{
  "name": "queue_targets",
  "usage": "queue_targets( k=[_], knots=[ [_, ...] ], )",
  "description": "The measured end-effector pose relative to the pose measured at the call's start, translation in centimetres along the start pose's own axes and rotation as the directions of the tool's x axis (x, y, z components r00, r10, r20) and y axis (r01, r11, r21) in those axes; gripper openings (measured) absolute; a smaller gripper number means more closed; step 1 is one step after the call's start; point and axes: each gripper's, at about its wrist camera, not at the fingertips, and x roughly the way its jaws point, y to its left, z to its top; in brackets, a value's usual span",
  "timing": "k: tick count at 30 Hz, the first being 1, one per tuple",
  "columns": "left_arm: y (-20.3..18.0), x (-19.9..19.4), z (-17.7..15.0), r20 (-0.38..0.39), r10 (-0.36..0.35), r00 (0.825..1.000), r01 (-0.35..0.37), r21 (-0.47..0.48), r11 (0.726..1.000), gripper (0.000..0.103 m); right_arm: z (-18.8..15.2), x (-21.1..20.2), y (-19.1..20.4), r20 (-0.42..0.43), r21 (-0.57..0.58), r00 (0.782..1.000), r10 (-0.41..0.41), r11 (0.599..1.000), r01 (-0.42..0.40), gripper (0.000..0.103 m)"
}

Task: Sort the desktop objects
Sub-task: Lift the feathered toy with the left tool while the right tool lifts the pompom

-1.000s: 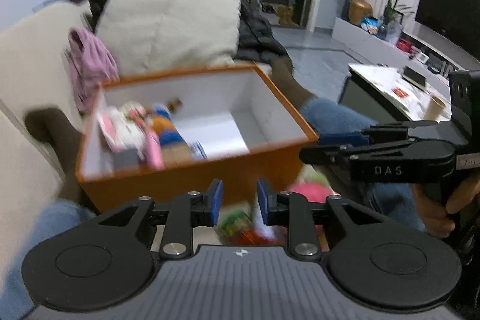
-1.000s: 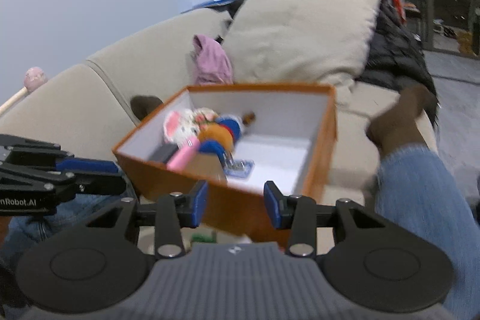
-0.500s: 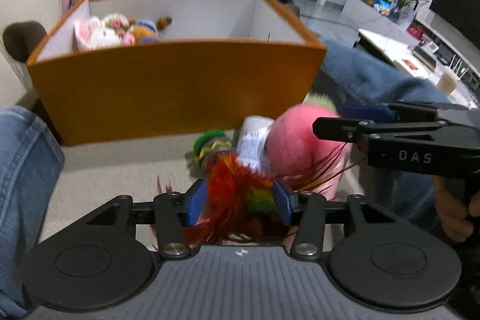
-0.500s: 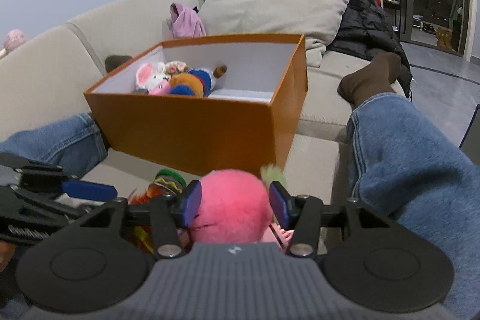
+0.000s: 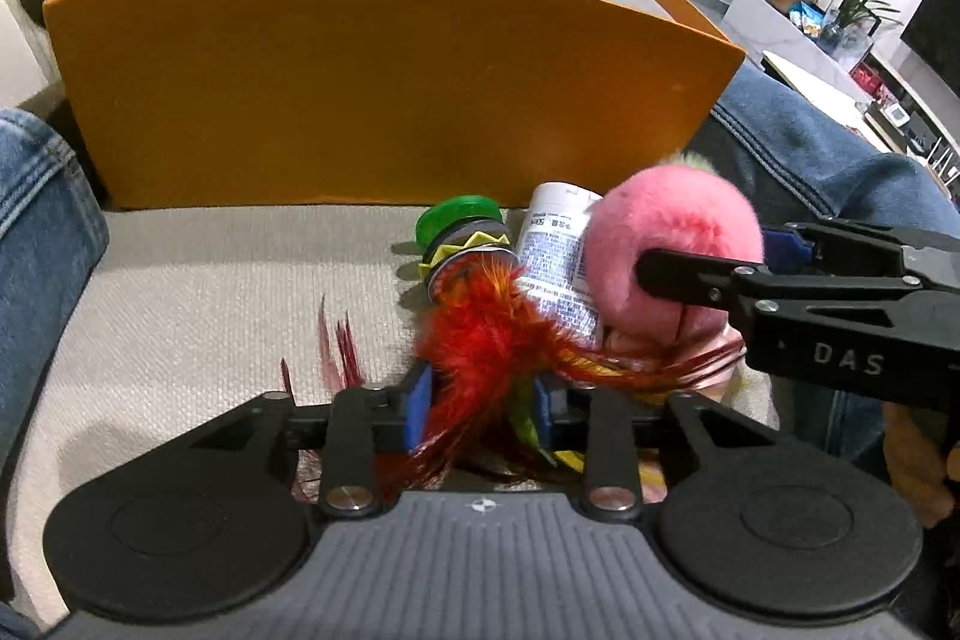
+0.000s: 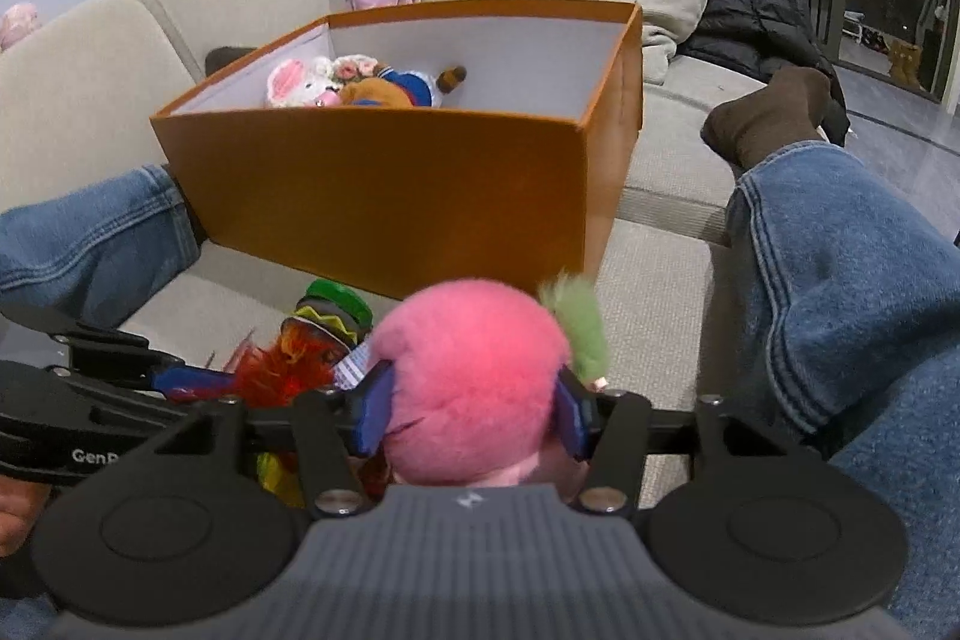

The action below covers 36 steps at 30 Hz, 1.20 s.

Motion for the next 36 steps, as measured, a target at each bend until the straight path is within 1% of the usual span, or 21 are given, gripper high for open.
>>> queue_targets(
  k=[1,3,6,9,13,17,20,21,22,23,24,26,30,36],
  knots=[
    [0.1,-0.1,0.0,0.003,-0.004,1.0,0.004,-0.003,1.0,0.028,0.0,0.0,0.0,0.002,0.001,1.0,-0.002,1.0,0.002,0.048],
    [0.5,-0.3,-0.1,0.009,-0.012,1.0,0.013,-0.012,1.0,0.018,0.0,0.1,0.0,0.002,0.0,1.0,-0.007,1.0,0.007,0.047],
    [1.1,-0.8,-0.1,0.019,-0.016,1.0,0.017,-0.035,0.999,0.012,-0.1,0.3,0.4,-0.006,-0.024,1.0,-0.023,0.999,0.023,0.046],
    [1.6,-1.4,-0.1,0.037,-0.017,0.999,0.019,-0.053,0.998,0.008,-0.2,0.5,0.8,-0.008,-0.051,0.999,-0.041,0.998,0.04,0.047],
    [2.0,-2.9,-0.3,0.066,-0.013,0.998,0.017,-0.06,0.998,0.007,-0.2,0.2,0.5,0.001,-0.039,0.999,-0.035,0.999,0.035,0.045],
    [1.7,-4.4,-0.3,0.093,-0.021,0.995,0.026,-0.06,0.998,0.006,-0.2,-0.2,0.2,0.023,-0.02,0.999,-0.026,0.999,0.026,0.041],
    [1.8,-5.6,-0.2,0.108,-0.034,0.994,0.042,-0.074,0.996,0.006,-0.2,-0.5,0.1,0.044,-0.015,0.999,-0.016,1.0,0.017,0.035],
    [1.9,-6.0,-0.1,0.113,-0.042,0.993,0.052,-0.085,0.995,0.005,-0.2,-0.7,0.1,0.053,-0.015,0.999,-0.013,1.0,0.014,0.03],
    [2.1,-6.3,-0.1,0.117,-0.049,0.992,0.06,-0.096,0.994,0.005,-0.2,-0.8,0.1,0.067,-0.014,0.998,-0.008,1.0,0.009,0.016],
    [2.2,-6.6,0.0,0.122,-0.054,0.991,0.067,-0.109,0.992,0.005,-0.2,-1.1,0.1,0.085,-0.013,0.996,-0.006,1.0,0.007,0.008],
    [2.2,-6.7,0.1,0.125,-0.057,0.99,0.072,-0.12,0.99,0.005,-0.1,-1.2,0.1,0.088,-0.014,0.996,-0.011,1.0,0.013,0.005],
    [2.1,-7.1,0.2,0.13,-0.052,0.99,0.07,-0.143,0.987,0.003,-0.1,-1.0,0.1,0.08,-0.013,0.997,-0.011,1.0,0.012,0.005],
    [2.6,-8.5,0.4,0.151,-0.062,0.987,0.089,-0.178,0.98,0.001,-0.1,-1.2,0.1,0.092,-0.011,0.996,-0.01,1.0,0.011,0.003],
    [3.0,-9.9,0.5,0.183,-0.042,0.982,0.077,-0.191,0.978,0.0,0.0,-1.9,0.2,0.115,-0.009,0.993,-0.007,1.0,0.009,0.002]
  ],
)
